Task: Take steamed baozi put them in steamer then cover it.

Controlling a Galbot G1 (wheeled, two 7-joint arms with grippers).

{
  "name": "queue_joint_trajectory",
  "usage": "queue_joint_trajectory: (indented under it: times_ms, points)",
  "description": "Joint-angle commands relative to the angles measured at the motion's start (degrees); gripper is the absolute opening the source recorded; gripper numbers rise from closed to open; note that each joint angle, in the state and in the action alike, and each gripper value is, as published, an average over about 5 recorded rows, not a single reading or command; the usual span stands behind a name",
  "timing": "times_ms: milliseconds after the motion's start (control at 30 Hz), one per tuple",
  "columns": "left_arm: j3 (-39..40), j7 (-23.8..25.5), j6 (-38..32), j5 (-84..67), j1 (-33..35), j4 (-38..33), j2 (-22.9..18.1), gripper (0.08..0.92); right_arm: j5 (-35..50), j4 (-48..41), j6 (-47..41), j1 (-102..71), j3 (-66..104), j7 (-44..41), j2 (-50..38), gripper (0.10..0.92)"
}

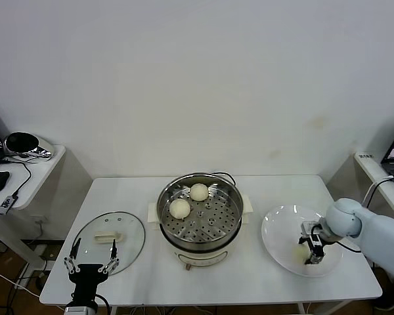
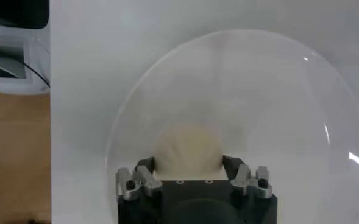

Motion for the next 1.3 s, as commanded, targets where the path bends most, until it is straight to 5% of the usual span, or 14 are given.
queue_joint_trajectory:
  times_ms: [33, 367, 800, 1067, 1300]
  points:
    - [0.03, 0.0, 0.01, -0.1, -0.13, 0.12, 0.16, 0.823, 2.71, 1.41, 0.13, 6.65, -2.76, -1.5, -1.83, 0.62]
    - [0.29, 0.02, -0.14, -0.65, -0.87, 0.92, 0.69, 0.823, 14.25, 2.84, 1.34, 31.37, -9.04, -5.43, -1.61, 0.619]
    - [0.84, 0.86, -0.83, -5.46, -2.62, 5.29, 2.79, 0.823, 27.02, 2.39, 10.9, 49.01, -25.44, 0.15, 23.51, 0.635]
    - [0.12, 0.66, -1.94, -4.77, -1.78, 5.9, 2.49, 0.823, 25.0, -0.8, 20.02, 48.43, -30.17, 0.21, 35.07, 0.642]
    - [-0.22, 0.61, -2.49, -4.6, -1.61, 5.76, 2.02, 0.823, 14.17, -4.48, 29.73, 45.68, -33.89, -0.15, 40.54, 0.645]
